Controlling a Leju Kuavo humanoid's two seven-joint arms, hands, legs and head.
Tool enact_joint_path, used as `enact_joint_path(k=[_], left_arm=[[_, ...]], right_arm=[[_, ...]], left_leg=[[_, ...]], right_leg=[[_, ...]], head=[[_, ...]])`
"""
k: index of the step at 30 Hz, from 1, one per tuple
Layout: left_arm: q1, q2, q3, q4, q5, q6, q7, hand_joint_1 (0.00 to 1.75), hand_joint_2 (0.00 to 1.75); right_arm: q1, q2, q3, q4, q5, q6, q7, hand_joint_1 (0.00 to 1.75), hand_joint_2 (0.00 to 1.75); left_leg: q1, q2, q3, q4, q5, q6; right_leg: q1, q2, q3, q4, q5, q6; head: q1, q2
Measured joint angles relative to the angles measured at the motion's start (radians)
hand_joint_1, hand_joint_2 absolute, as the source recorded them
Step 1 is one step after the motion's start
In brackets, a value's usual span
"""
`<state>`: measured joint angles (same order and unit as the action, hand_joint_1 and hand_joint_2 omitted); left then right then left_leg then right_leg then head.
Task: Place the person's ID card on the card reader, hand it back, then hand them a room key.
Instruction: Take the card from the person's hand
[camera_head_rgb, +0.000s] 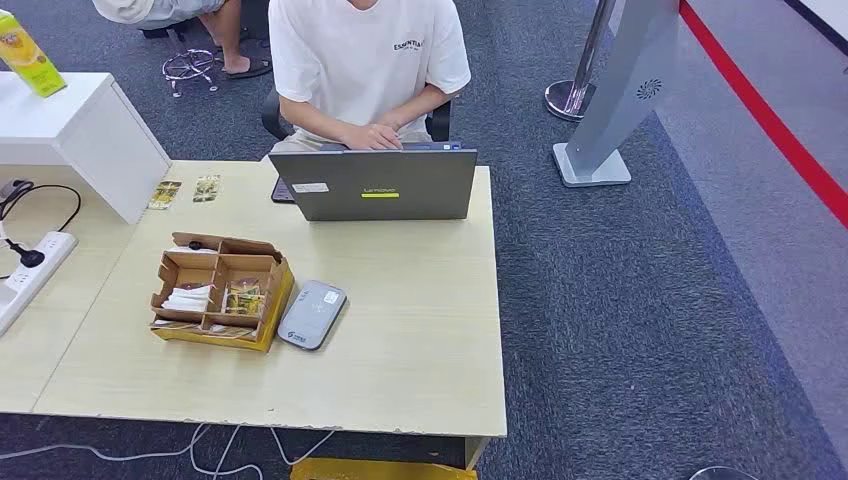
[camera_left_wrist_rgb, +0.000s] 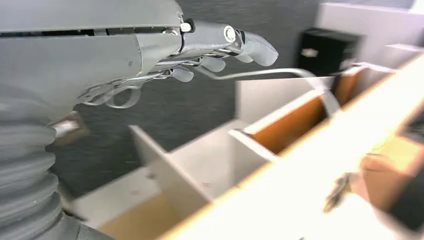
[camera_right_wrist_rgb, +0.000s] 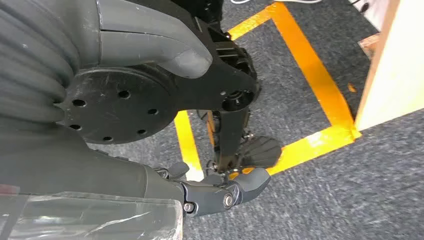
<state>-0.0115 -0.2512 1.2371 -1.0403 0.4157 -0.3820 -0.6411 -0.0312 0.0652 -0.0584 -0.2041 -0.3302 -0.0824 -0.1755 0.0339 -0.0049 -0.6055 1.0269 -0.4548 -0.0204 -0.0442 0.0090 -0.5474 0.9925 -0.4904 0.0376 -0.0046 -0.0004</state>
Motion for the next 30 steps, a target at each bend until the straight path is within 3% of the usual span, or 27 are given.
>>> enact_joint_path(k=[2, 6, 8, 10, 13, 15, 17, 20, 25, 27, 30], left_arm=[[0.001, -0.006, 0.000, -0.064, 0.011, 0.000, -0.005, 0.00, 1.75], [-0.011, -0.033, 0.002, -0.378, 0.014, 0.002, -0.045, 0.00, 1.75], [-0.039, -0.033, -0.005, -0.558, -0.121, 0.065, -0.059, 0.00, 1.75], [-0.059, -0.008, -0.046, -0.708, -0.347, 0.226, -0.062, 0.00, 1.75], [-0.060, 0.090, -0.211, -0.794, -0.635, 0.590, -0.057, 0.00, 1.75], [-0.082, 0.168, -0.345, -0.787, -0.836, 0.775, -0.029, 0.00, 1.75], [-0.114, 0.245, -0.466, -0.746, -1.013, 0.867, 0.016, 0.00, 1.75], [-0.149, 0.325, -0.583, -0.699, -1.075, 0.907, 0.043, 0.00, 1.75], [-0.158, 0.392, -0.677, -0.658, -1.108, 0.919, 0.079, 0.00, 1.75], [-0.194, 0.431, -0.713, -0.610, -1.268, 0.888, 0.198, 0.00, 1.75], [-0.354, 0.526, -0.823, -0.414, -1.623, 0.807, 0.445, 0.00, 1.75]], right_arm=[[-0.001, 0.000, 0.001, 0.001, 0.007, -0.001, 0.009, 0.00, 1.75], [-0.006, 0.000, 0.017, 0.006, 0.081, -0.007, 0.074, 0.00, 1.75], [-0.009, 0.001, 0.036, 0.008, 0.130, -0.002, 0.097, 0.00, 1.75], [-0.017, 0.004, 0.060, 0.009, 0.170, 0.007, 0.110, 0.00, 1.75], [-0.030, 0.010, 0.089, 0.011, 0.202, 0.011, 0.125, 0.00, 1.75], [-0.038, 0.015, 0.108, 0.012, 0.221, 0.012, 0.137, 0.00, 1.75], [-0.049, 0.023, 0.126, 0.013, 0.234, 0.014, 0.146, 0.00, 1.75], [-0.058, 0.031, 0.142, 0.013, 0.239, 0.017, 0.150, 0.00, 1.75], [-0.058, 0.033, 0.157, 0.016, 0.243, 0.021, 0.152, 0.00, 1.75], [-0.058, 0.034, 0.160, 0.016, 0.247, 0.025, 0.156, 0.00, 1.75], [-0.063, 0.037, 0.166, 0.017, 0.255, 0.028, 0.168, 0.00, 1.75]], left_leg=[[0.001, 0.000, 0.000, 0.000, 0.000, 0.000], [0.004, 0.000, -0.001, 0.001, 0.001, -0.001], [0.005, -0.001, 0.000, 0.001, 0.001, -0.002], [0.006, 0.000, 0.000, 0.001, 0.003, -0.003], [0.007, 0.002, 0.001, 0.001, 0.004, -0.005], [0.007, -0.001, 0.001, 0.001, 0.006, -0.007], [0.008, -0.004, 0.000, 0.000, 0.008, -0.008], [0.009, -0.001, -0.001, 0.000, 0.009, -0.010], [0.009, 0.001, -0.001, 0.000, 0.009, -0.010], [0.009, 0.000, -0.003, 0.001, 0.010, -0.010], [0.010, -0.006, -0.008, 0.001, 0.015, -0.010]], right_leg=[[0.001, 0.000, -0.001, 0.000, 0.000, 0.000], [0.004, 0.000, -0.002, 0.000, 0.001, -0.001], [0.004, -0.001, -0.002, 0.000, 0.001, -0.002], [0.005, 0.000, -0.003, 0.000, 0.002, -0.003], [0.006, 0.001, -0.005, 0.001, 0.004, -0.007], [0.007, -0.002, -0.004, 0.002, 0.004, -0.007], [0.008, -0.004, -0.004, 0.002, 0.005, -0.008], [0.009, -0.001, -0.004, 0.003, 0.008, -0.010], [0.008, 0.001, -0.007, 0.003, 0.008, -0.009], [0.009, -0.001, -0.011, 0.002, 0.008, -0.009], [0.009, -0.006, -0.016, 0.004, 0.010, -0.010]], head=[[0.000, 0.000], [0.003, 0.000], [0.003, 0.000], [0.003, 0.000], [0.002, 0.000], [0.001, 0.000], [0.001, 0.000], [0.000, 0.000], [0.000, 0.000], [0.000, 0.000], [0.001, 0.000]])
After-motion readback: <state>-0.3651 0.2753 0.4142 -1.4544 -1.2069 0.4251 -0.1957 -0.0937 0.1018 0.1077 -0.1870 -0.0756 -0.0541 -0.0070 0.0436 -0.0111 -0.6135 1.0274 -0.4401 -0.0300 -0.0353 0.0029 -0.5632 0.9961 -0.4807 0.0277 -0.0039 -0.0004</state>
